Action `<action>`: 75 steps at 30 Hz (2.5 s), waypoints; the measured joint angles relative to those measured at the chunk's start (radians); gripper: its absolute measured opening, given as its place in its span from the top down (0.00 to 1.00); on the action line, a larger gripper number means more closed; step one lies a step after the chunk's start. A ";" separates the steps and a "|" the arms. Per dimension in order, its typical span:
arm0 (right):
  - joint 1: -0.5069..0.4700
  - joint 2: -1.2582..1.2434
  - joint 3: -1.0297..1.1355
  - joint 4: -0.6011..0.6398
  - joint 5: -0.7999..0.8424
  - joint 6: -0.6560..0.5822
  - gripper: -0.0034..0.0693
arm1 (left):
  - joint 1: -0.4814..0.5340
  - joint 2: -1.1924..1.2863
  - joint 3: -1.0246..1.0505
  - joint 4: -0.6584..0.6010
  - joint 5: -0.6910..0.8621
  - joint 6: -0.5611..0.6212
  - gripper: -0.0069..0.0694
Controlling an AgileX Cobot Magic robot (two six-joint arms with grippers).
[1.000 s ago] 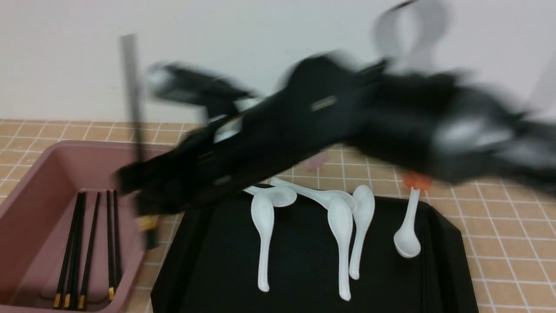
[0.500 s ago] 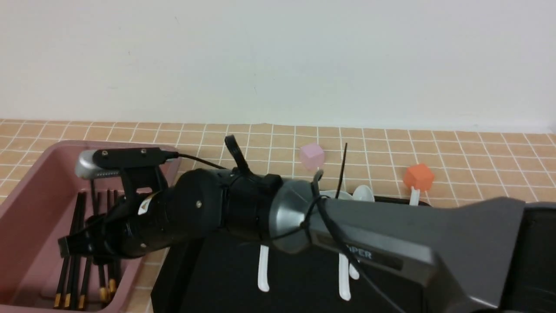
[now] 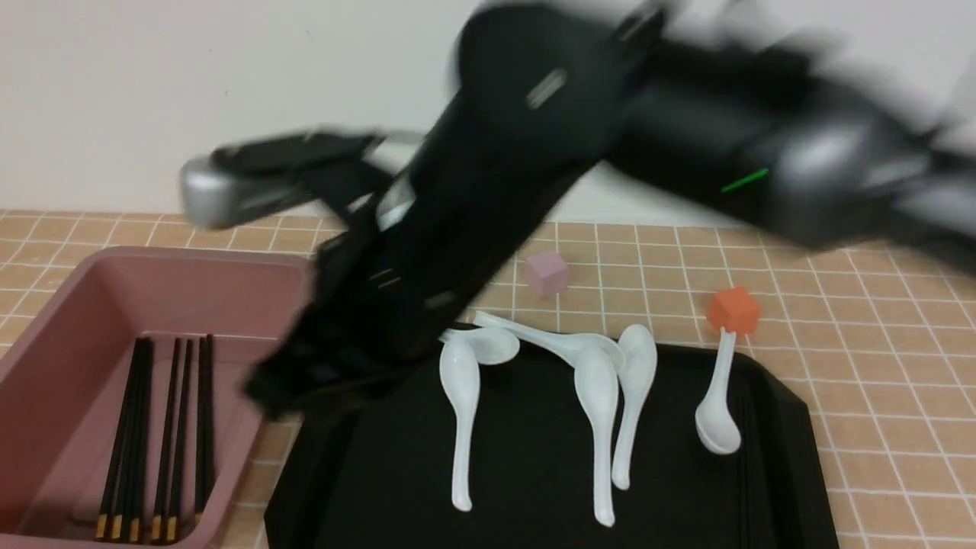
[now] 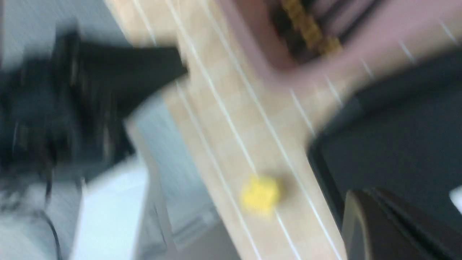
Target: On brown tablecloth take chopsticks from black tray and put them in box.
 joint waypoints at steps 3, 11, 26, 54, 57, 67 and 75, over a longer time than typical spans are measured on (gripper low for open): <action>0.004 -0.084 0.006 -0.070 0.038 0.038 0.97 | 0.000 0.000 0.000 0.000 0.000 0.000 0.60; 0.003 -0.561 0.335 -0.297 0.032 0.113 0.96 | 0.000 0.000 0.000 0.000 0.000 0.000 0.60; 0.003 -1.389 1.418 -0.366 -0.938 0.139 0.95 | 0.000 0.000 0.000 0.000 0.000 0.000 0.60; 0.003 -1.397 1.569 -0.366 -1.019 0.141 0.92 | 0.000 0.000 0.000 0.000 0.000 0.000 0.60; -0.004 -1.425 1.635 -0.366 -1.049 0.141 0.91 | 0.000 0.000 0.000 0.000 0.000 0.000 0.60; -0.416 -1.717 1.865 -0.314 -1.052 0.141 0.89 | 0.000 0.000 0.000 0.000 0.000 0.000 0.60; -0.756 -1.798 1.863 -0.317 -0.842 0.141 0.88 | 0.000 0.000 0.000 0.000 0.000 0.000 0.60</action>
